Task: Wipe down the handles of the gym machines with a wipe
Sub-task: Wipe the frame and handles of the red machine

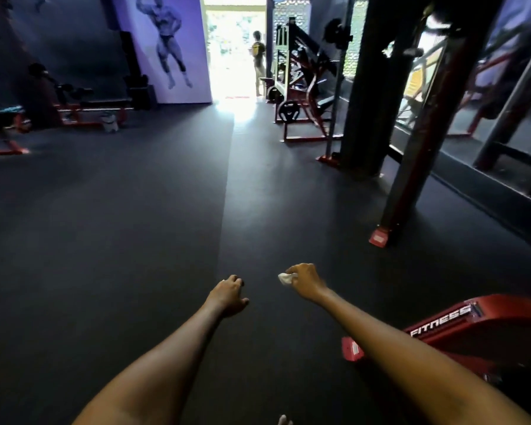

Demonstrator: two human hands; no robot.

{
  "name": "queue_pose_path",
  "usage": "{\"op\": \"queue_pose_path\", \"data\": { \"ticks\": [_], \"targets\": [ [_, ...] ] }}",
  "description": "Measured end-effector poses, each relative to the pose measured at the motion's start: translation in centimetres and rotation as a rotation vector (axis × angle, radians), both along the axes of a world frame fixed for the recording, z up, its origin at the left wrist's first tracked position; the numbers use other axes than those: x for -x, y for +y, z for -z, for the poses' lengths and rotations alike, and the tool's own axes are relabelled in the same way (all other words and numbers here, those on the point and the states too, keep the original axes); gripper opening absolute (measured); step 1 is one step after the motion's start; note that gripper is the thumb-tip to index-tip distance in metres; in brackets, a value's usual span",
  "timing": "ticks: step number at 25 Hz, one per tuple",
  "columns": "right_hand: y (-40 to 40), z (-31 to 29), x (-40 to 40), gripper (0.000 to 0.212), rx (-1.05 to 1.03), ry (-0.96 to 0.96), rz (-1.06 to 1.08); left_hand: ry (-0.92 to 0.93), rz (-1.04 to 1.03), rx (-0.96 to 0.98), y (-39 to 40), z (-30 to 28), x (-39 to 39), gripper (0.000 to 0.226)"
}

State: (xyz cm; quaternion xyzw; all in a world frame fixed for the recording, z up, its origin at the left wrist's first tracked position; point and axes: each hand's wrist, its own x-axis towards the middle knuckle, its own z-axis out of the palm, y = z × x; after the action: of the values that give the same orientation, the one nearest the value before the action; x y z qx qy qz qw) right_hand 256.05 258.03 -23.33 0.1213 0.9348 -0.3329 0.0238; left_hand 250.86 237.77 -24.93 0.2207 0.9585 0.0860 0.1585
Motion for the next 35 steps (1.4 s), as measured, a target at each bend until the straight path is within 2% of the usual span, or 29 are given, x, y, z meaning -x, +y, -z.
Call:
{"op": "queue_pose_path", "data": {
  "ticks": [9, 17, 22, 25, 29, 31, 33, 35],
  "targets": [
    [16.5, -1.1, 17.0, 0.027, -0.012, 0.001, 0.202, 0.036, 0.236, 0.006, 17.8, -2.2, 22.0, 0.054],
    [29.3, -1.3, 31.0, 0.026, -0.034, 0.047, 0.339, -0.042, 0.422, 0.09, 32.2, -1.1, 37.9, 0.058],
    [39.2, -0.2, 36.9, 0.026, -0.029, -0.002, 0.556, -0.021, 0.609, 0.102, 44.6, -1.8, 47.9, 0.053],
    [44.8, -0.4, 38.7, 0.026, -0.048, -0.013, 0.704, 0.001, 0.722, 0.079, 53.3, -3.5, 52.0, 0.048],
    [52.1, 0.4, 38.3, 0.026, -0.061, -0.066, 0.838, -0.071, 0.91, 0.045, 63.9, -3.9, 52.8, 0.039],
    [57.1, 1.4, 37.0, 0.025, -0.065, -0.069, 0.914, -0.024, 1.015, 0.064, 69.9, -2.9, 52.8, 0.037],
    [62.5, 2.0, 35.1, 0.023, -0.08, -0.052, 1.024, 0.101, 1.167, 0.091, 76.5, -1.7, 52.7, 0.033],
    [67.4, 2.4, 32.8, 0.017, -0.094, -0.028, 1.106, 0.017, 1.203, 0.047, 82.1, -1.7, 51.1, 0.033]
  ]
}}
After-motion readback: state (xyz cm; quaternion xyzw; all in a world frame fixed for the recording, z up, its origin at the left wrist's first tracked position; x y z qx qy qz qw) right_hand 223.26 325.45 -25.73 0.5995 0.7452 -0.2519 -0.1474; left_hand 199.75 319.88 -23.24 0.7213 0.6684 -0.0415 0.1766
